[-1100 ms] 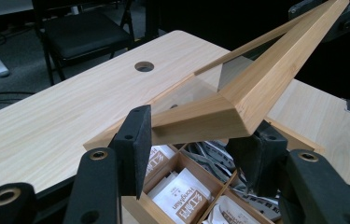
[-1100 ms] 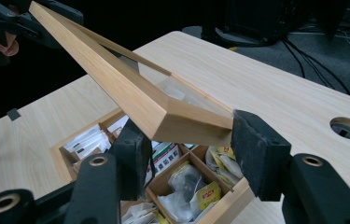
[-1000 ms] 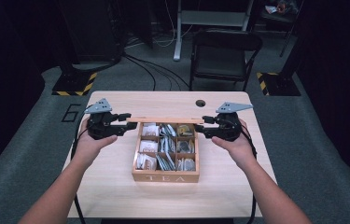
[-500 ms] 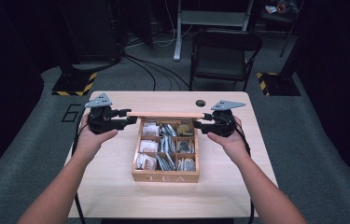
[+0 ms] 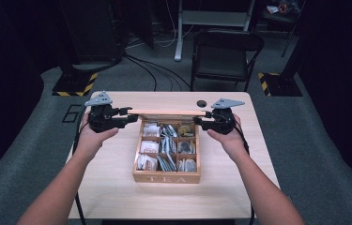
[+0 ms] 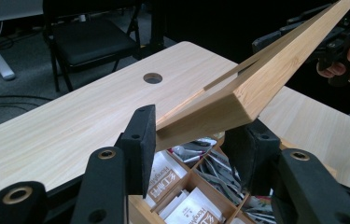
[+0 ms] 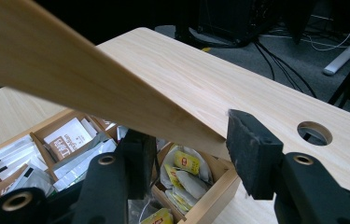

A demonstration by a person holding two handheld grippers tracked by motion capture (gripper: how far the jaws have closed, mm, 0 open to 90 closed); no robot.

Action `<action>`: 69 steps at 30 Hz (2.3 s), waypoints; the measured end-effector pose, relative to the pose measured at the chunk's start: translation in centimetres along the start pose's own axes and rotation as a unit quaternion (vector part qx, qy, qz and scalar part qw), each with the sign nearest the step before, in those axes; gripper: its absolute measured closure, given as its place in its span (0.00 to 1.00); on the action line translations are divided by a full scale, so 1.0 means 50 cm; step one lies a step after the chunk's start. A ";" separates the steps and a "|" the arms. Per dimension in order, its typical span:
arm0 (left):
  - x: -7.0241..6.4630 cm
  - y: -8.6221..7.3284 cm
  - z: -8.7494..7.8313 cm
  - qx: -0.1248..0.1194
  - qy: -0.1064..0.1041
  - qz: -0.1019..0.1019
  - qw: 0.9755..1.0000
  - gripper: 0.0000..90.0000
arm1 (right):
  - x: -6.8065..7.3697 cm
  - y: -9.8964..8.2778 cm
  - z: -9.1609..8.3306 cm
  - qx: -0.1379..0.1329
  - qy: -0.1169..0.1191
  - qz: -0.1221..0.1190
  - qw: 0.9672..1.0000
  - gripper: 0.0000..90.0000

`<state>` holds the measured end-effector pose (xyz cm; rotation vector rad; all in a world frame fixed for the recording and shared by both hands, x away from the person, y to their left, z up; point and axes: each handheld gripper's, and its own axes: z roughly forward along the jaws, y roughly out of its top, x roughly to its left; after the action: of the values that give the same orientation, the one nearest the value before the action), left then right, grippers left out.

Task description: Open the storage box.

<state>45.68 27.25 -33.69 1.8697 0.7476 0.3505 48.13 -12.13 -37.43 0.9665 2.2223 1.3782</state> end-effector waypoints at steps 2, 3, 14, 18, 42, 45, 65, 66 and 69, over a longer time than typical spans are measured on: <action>0.003 0.000 0.002 -0.005 -0.003 -0.002 1.000 0.60 | 0.000 0.001 0.000 0.000 -0.001 0.002 1.000 0.59; 0.004 -0.001 0.002 -0.007 -0.002 -0.004 1.000 0.59 | -0.001 0.002 0.000 0.000 -0.001 0.002 1.000 0.59; 0.017 -0.006 0.023 -0.007 0.012 0.005 1.000 0.58 | -0.006 0.006 0.004 -0.007 -0.001 0.007 1.000 0.59; 0.023 -0.008 0.034 -0.004 0.018 0.004 1.000 0.59 | -0.008 0.009 0.005 -0.007 0.000 0.010 1.000 0.59; 0.068 -0.045 0.106 0.006 0.049 -0.002 0.999 0.65 | -0.024 0.027 0.021 -0.017 -0.004 0.022 1.000 0.60; 0.070 -0.042 0.108 0.008 0.049 -0.003 0.999 0.65 | -0.025 0.025 0.029 -0.015 -0.008 0.030 0.999 0.57; 0.082 -0.030 0.120 0.002 0.062 -0.024 0.998 0.66 | -0.047 0.013 0.073 -0.003 -0.026 0.011 1.000 0.63; 0.082 -0.029 0.120 0.003 0.063 -0.024 0.998 0.66 | -0.049 0.013 0.074 -0.004 -0.026 0.010 1.000 0.64; 0.084 -0.028 0.123 -0.001 0.066 -0.027 0.997 0.66 | -0.052 0.013 0.076 -0.007 -0.026 0.011 1.000 0.64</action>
<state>51.83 25.86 -37.93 1.8335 0.8835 0.4437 52.49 -11.31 -38.74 1.0134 2.1671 1.3601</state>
